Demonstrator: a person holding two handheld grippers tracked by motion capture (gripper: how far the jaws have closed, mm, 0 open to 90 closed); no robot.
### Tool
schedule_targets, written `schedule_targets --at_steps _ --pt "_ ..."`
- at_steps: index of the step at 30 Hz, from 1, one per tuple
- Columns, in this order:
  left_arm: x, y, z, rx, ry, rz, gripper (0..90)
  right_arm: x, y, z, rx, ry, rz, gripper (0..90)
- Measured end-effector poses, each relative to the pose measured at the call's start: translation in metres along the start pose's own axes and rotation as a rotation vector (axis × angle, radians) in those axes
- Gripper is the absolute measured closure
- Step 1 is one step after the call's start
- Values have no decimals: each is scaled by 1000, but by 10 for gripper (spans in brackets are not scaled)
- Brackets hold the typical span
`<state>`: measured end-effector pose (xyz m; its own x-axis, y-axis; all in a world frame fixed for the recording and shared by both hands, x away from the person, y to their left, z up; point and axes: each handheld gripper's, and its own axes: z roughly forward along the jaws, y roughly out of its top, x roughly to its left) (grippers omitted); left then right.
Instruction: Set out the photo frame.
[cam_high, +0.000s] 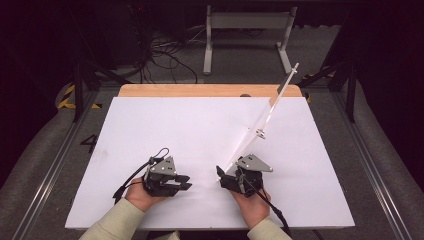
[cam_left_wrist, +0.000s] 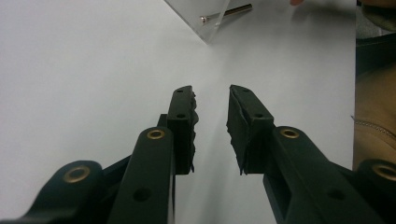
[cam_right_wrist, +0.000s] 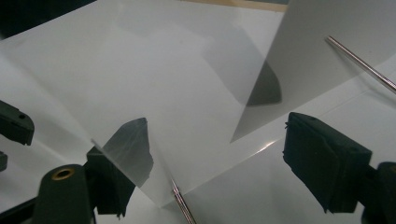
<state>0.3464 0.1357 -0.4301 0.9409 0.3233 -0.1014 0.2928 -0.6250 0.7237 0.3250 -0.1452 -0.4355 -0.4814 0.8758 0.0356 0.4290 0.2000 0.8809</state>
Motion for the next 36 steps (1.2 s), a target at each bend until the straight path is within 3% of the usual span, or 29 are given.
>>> schedule_targets --at_steps 7,8,11,15,17,22,25,26,28,29,30,35,36 --pt "2 0 -2 -7 -6 -1 710 -14 -2 -17 45 -2 5 229" --pt "3 0 -3 -13 -7 0 710 -24 -5 -26 60 -8 19 236" --pt "5 0 -2 -18 -11 -5 710 -33 -7 -35 67 -20 31 256" --pt "6 2 -1 -19 -14 2 709 -54 -13 -52 76 -43 67 307" --pt "6 3 -1 -22 -13 6 709 -55 -13 -62 58 -86 -11 387" --pt "6 3 -1 -24 -12 5 709 -67 -13 -80 5 -115 11 419" --pt "7 2 -1 -26 -15 1 709 -78 -11 -93 -39 -133 60 443" --pt "7 2 -1 -23 -13 3 708 -85 -10 -99 -55 -144 94 505" --pt "6 2 -1 -19 -12 5 709 -91 -5 -109 -81 -190 52 629" --pt "6 2 0 -18 -11 6 709 -93 -2 -113 -92 -213 36 602" --pt "6 2 0 -18 -13 1 708 -99 1 -117 -82 -240 55 598" --pt "6 2 1 -10 -10 4 708 -129 5 -126 -113 -153 271 558" --pt "6 2 1 -11 -10 4 708 -132 6 -127 -114 -144 290 562"
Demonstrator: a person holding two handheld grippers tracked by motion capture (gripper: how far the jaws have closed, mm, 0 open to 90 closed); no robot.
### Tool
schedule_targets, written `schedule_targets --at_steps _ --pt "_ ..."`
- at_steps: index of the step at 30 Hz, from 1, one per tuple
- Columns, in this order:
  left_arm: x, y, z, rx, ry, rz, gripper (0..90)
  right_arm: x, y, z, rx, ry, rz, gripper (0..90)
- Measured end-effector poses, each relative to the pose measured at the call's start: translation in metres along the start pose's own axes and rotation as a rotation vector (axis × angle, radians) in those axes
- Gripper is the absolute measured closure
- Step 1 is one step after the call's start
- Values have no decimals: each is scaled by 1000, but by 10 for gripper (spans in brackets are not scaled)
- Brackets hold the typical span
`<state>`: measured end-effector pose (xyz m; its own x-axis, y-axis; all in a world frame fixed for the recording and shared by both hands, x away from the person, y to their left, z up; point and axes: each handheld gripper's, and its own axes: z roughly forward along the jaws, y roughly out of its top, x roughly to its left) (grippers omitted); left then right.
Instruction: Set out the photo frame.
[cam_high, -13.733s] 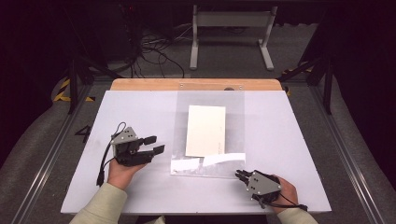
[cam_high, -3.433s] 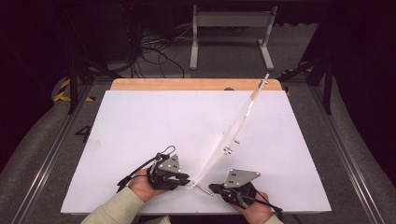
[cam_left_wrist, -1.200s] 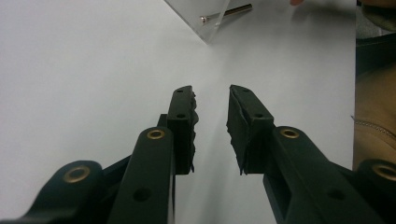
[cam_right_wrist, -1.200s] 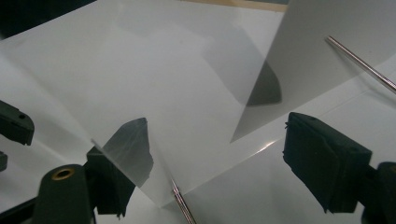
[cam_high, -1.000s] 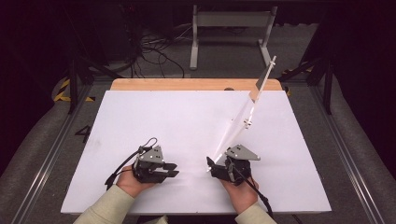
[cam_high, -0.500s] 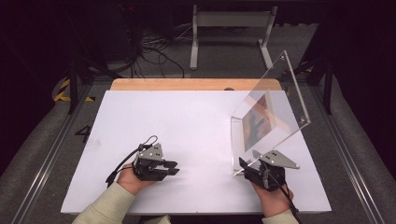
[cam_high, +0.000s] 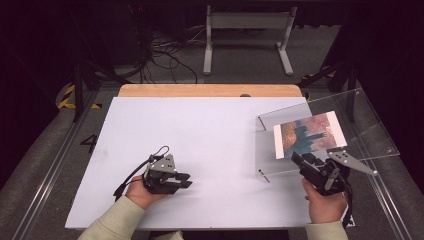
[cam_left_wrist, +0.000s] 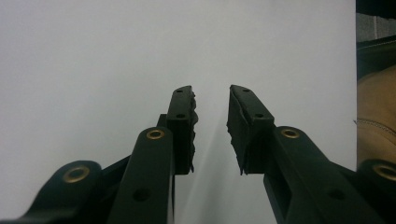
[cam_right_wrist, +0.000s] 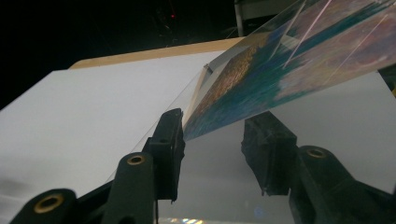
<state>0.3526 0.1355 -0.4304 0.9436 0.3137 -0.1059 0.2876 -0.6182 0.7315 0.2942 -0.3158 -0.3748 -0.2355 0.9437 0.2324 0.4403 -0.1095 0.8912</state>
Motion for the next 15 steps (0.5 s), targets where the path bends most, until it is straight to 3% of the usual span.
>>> schedule_targets --at_steps 4,8,9,11,15 --pt "0 0 0 -4 -2 -2 708 -10 7 0 16 4 22 634" --pt "-1 -1 0 -1 -3 -1 705 -10 11 0 37 6 -29 741" --pt "-1 -1 0 -1 -4 -2 705 -9 12 1 37 29 -59 753" --pt "-1 -1 -1 -2 1 -2 705 5 14 4 56 5 -158 756" --pt "0 -2 -2 -8 1 -3 704 17 14 6 76 -10 -252 761"
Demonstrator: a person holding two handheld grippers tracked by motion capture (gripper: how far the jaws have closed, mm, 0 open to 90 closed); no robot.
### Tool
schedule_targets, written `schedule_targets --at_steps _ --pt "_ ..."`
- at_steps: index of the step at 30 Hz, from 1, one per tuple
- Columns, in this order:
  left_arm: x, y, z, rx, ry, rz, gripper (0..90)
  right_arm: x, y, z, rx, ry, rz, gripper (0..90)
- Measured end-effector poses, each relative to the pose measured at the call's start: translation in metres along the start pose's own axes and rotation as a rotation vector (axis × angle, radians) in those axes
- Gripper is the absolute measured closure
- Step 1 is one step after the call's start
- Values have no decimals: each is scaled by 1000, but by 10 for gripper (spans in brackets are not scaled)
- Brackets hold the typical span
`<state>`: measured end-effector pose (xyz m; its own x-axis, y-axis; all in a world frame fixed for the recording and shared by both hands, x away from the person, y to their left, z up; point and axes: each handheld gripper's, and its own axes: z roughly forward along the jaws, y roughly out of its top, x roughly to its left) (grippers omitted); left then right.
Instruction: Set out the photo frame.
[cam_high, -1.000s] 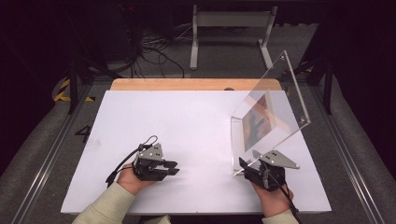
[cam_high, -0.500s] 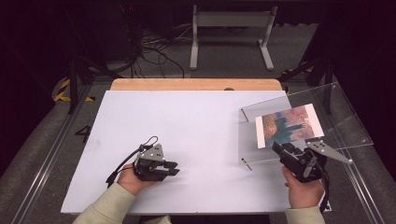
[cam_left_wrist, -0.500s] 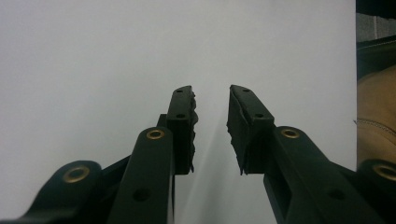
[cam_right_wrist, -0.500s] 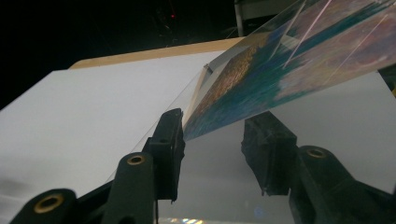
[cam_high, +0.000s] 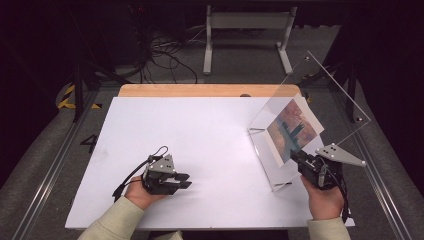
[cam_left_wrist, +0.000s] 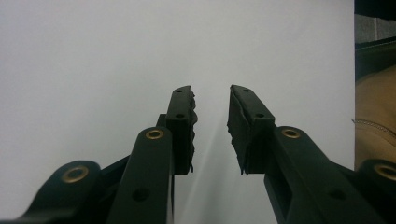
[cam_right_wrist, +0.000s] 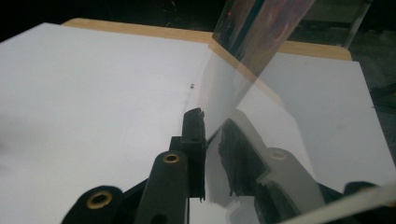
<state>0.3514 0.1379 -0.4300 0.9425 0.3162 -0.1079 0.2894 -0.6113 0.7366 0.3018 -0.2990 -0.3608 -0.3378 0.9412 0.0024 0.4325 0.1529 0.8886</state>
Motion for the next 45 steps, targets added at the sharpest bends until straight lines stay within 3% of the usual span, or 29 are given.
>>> schedule_targets --at_steps 6,9,11,12,14,15,16,17,19,22,28,32,37,40,43,45 --pt "0 0 1 -2 -4 1 705 0 2 -1 12 1 -16 764" --pt "0 0 0 -2 -1 -4 704 1 4 -1 2 13 -17 766" --pt "1 0 -1 -5 -1 -4 704 1 6 -1 2 13 -46 773" --pt "1 0 -1 -6 2 -6 704 0 6 -3 -21 14 -42 808" --pt "2 1 -2 -18 -2 -10 702 -14 7 -6 -65 92 68 851" --pt "3 1 -3 -26 -1 -16 702 -13 9 -9 -76 104 -16 853" --pt "4 1 -4 -37 -6 -27 702 -2 12 -12 -79 76 -87 854" --pt "6 2 -4 -47 -5 -31 702 4 15 -12 -85 85 -98 854" --pt "8 4 -8 -77 2 -48 702 7 16 -10 -94 126 -98 855" --pt "9 4 -15 -112 14 -52 703 10 17 -11 -113 208 -54 855" --pt "14 4 -25 -169 32 -85 696 22 25 -19 -176 347 -55 854" --pt "16 11 -35 -223 63 -84 631 31 32 -16 -203 463 -64 854" --pt "22 23 -53 -343 103 -110 487 48 38 -6 -196 568 -101 854" --pt "29 27 -57 -396 88 -133 438 56 38 1 -189 634 -99 853" --pt "29 28 -56 -404 81 -112 495 60 38 6 -189 674 -98 853" --pt "27 29 -52 -382 95 -86 507 63 37 9 -187 712 -99 853"
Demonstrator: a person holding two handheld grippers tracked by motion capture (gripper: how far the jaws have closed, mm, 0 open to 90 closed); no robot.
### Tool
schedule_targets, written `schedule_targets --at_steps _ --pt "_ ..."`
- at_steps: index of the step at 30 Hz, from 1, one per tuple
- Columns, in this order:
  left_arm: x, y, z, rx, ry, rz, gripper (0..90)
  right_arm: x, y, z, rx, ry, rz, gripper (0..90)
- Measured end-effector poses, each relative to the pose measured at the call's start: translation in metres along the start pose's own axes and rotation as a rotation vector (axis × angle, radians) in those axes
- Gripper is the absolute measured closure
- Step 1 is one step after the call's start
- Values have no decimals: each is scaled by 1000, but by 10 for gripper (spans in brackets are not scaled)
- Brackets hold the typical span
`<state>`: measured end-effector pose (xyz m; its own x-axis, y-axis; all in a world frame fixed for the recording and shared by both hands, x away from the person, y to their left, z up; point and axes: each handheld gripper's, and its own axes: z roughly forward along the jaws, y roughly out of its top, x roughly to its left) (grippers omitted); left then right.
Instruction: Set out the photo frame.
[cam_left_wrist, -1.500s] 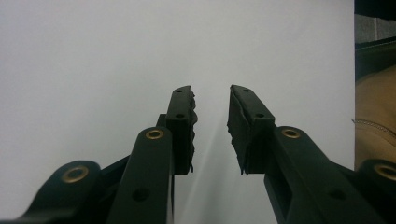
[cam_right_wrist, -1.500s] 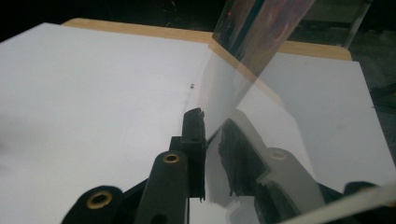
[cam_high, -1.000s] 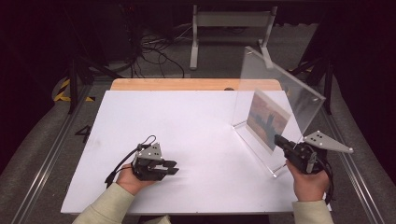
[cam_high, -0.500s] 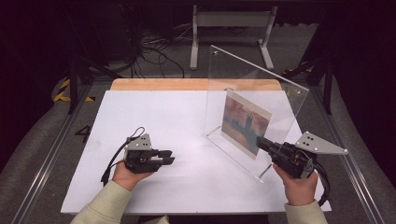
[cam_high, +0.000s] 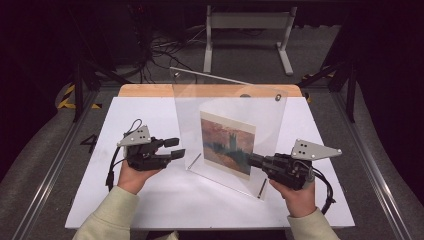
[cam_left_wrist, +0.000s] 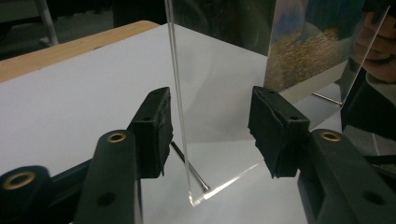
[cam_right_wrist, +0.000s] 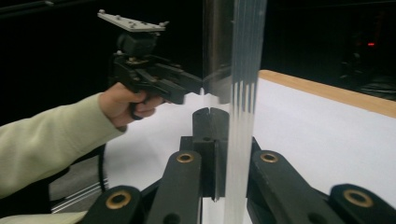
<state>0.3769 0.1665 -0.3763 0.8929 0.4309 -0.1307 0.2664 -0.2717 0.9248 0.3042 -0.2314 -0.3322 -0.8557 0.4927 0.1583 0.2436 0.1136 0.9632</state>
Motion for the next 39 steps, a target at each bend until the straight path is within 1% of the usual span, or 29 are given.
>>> schedule_targets --at_steps 2,3,4,5,6,7,10,11,12,14,15,17,18,19,20,22,24,26,27,28,29,30,31,33,34,35,36,37,39 --pt "-1 -1 2 8 -5 7 543 0 -1 3 1 31 -4 852" --pt "-2 -1 3 6 -22 9 564 1 -1 4 2 39 -7 852" --pt "-3 0 3 16 -14 7 563 3 -2 6 2 47 -20 852" --pt "-2 -1 3 26 -15 7 575 3 -2 7 3 42 -38 851" --pt "-1 -1 2 28 -24 -2 595 3 -2 7 0 41 -45 851" --pt "-1 -2 2 24 -22 4 609 1 -2 7 1 47 -49 850" --pt "-4 -1 2 39 12 26 623 -7 -1 8 9 64 -71 842" --pt "-5 -2 3 46 26 34 633 -9 -1 8 11 53 -91 827" --pt "-6 -2 4 57 37 40 651 -12 -1 9 15 18 -112 802" --pt "-9 -1 5 66 63 46 664 -19 -2 10 18 -15 -120 774" --pt "-9 -1 6 67 75 42 663 -24 -2 11 22 -7 -109 773" --pt "-8 -2 7 68 94 34 667 -32 -4 14 25 3 -108 766" --pt "-8 -3 8 71 105 29 672 -36 -6 16 26 10 -124 755" --pt "-9 -5 9 69 103 37 681 -40 -9 18 36 3 -156 727" --pt "-11 -5 9 57 92 44 701 -44 -11 19 38 -17 -190 686" --pt "-18 -2 15 69 117 77 717 -55 -15 15 15 -6 -161 647" --pt "-21 0 19 74 124 93 723 -61 -17 12 21 -47 -150 584" --pt "-23 0 22 67 125 96 738 -68 -20 9 36 -107 -124 524" --pt "-23 0 23 71 140 94 736 -70 -22 8 26 -129 -111 538" --pt "-21 0 24 71 142 93 736 -70 -23 7 23 -160 -105 537" --pt "-21 0 24 71 142 93 737 -70 -23 7 23 -160 -105 537" --pt "-19 0 24 64 130 75 737 -70 -23 7 34 -188 -111 523" --pt "-18 -1 24 62 126 69 736 -68 -23 10 38 -210 -117 501" --pt "-17 -1 25 63 139 77 732 -65 -24 11 46 -255 -117 459" --pt "-17 -1 25 64 148 83 728 -64 -24 10 55 -291 -111 444" --pt "-16 -2 26 65 143 75 715 -63 -24 8 56 -309 -98 416" --pt "-15 -2 25 65 146 68 694 -62 -25 3 49 -342 -83 384" --pt "-14 -3 25 65 145 61 679 -61 -26 -1 41 -352 -73 376" --pt "-12 -4 23 64 141 50 671 -59 -28 -8 60 -367 -62 374"
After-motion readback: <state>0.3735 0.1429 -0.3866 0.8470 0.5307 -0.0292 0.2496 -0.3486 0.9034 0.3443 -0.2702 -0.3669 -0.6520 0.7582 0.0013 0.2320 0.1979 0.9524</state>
